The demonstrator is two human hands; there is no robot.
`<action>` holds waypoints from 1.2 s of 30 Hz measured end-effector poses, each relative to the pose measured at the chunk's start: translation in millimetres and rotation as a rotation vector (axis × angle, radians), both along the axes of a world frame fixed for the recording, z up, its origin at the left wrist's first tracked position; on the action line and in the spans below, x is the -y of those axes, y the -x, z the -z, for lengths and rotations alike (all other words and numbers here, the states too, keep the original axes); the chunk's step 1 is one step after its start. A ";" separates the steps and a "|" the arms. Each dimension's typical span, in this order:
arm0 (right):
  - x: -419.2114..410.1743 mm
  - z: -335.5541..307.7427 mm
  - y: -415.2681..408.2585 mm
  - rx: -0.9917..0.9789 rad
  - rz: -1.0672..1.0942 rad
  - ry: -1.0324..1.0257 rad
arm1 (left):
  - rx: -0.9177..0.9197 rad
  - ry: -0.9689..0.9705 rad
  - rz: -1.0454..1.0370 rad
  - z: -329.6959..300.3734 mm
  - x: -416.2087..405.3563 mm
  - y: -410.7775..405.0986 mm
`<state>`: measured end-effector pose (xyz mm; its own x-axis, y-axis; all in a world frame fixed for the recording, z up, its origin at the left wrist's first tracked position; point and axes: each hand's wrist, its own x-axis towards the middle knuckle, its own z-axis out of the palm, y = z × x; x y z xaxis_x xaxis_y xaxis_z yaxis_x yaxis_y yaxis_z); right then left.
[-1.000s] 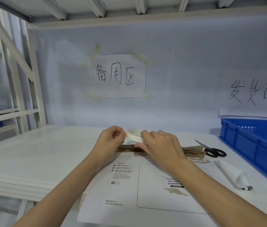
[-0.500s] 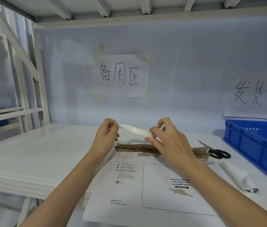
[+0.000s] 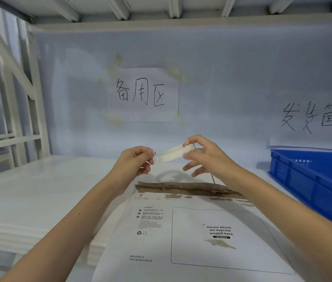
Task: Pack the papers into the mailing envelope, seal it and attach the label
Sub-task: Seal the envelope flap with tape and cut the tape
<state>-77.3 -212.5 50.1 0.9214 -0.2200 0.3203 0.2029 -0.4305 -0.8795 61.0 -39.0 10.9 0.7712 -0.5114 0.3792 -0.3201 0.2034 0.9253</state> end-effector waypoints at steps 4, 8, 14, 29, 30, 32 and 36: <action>14.7 -7.0 -5.2 -0.027 0.028 -0.132 | 0.035 -0.007 0.008 1.1 6.2 -3.4; 36.5 -6.3 -13.1 -0.042 0.042 -0.210 | 0.066 -0.026 0.011 9.3 10.0 -9.3; 50.2 26.2 -21.5 -0.199 0.056 -0.294 | 0.287 -0.246 0.026 23.5 8.7 -16.9; 37.0 57.7 -18.4 -0.309 0.045 -0.103 | 0.143 -0.304 0.160 34.7 -16.2 -10.2; 35.5 57.6 -18.2 -0.299 0.064 -0.093 | 0.105 -0.273 0.168 33.4 -15.0 -9.1; 33.9 56.9 -16.8 -0.280 0.085 -0.074 | 0.083 -0.251 0.145 30.4 -13.6 -9.5; 33.3 56.8 -15.0 -0.274 0.096 -0.076 | 0.037 -0.217 0.120 28.5 -14.8 -9.5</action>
<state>-62.3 -245.7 -6.6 0.9451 -0.3240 0.0423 -0.0844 -0.3673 -0.9263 70.6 -24.3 -17.5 0.6873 -0.6711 0.2779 -0.3404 0.0404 0.9394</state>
